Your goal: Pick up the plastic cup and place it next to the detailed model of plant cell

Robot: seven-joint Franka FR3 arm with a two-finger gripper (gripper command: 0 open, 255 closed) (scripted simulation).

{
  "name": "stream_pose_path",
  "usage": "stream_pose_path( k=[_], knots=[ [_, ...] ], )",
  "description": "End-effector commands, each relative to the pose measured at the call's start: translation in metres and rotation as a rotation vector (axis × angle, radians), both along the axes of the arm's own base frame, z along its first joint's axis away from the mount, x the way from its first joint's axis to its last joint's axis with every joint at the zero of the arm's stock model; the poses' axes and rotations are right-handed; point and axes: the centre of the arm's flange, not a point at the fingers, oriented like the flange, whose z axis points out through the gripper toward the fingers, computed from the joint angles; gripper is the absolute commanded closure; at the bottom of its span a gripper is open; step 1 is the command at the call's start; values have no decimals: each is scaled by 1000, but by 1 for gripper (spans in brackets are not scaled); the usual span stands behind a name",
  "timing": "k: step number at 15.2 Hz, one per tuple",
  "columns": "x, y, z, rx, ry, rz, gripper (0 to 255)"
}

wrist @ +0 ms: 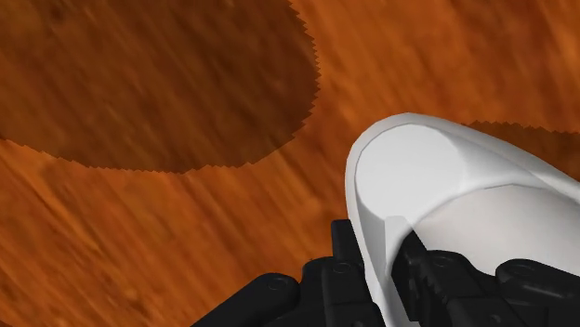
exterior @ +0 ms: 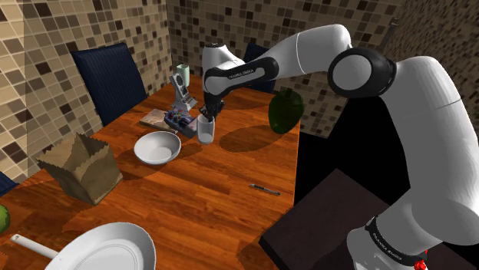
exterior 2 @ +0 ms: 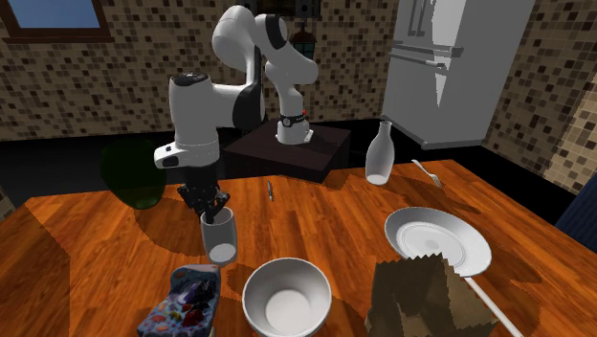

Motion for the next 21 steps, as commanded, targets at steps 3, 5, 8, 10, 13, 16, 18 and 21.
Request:
stream_pose_path(
  k=[3,5,8,10,13,16,18,21],
  knots=[
    [0,0,-22,0,-1,0,255],
    [0,0,-22,0,-1,0,255],
    [0,0,-22,0,-1,0,255],
    [0,0,-22,0,-1,0,255],
    [0,0,-22,0,-1,0,0],
    [0,0,-22,0,-1,0,0],
    [-1,1,-9,0,-1,0,0],
    [-3,2,28,0,-1,0,0]
  ],
)
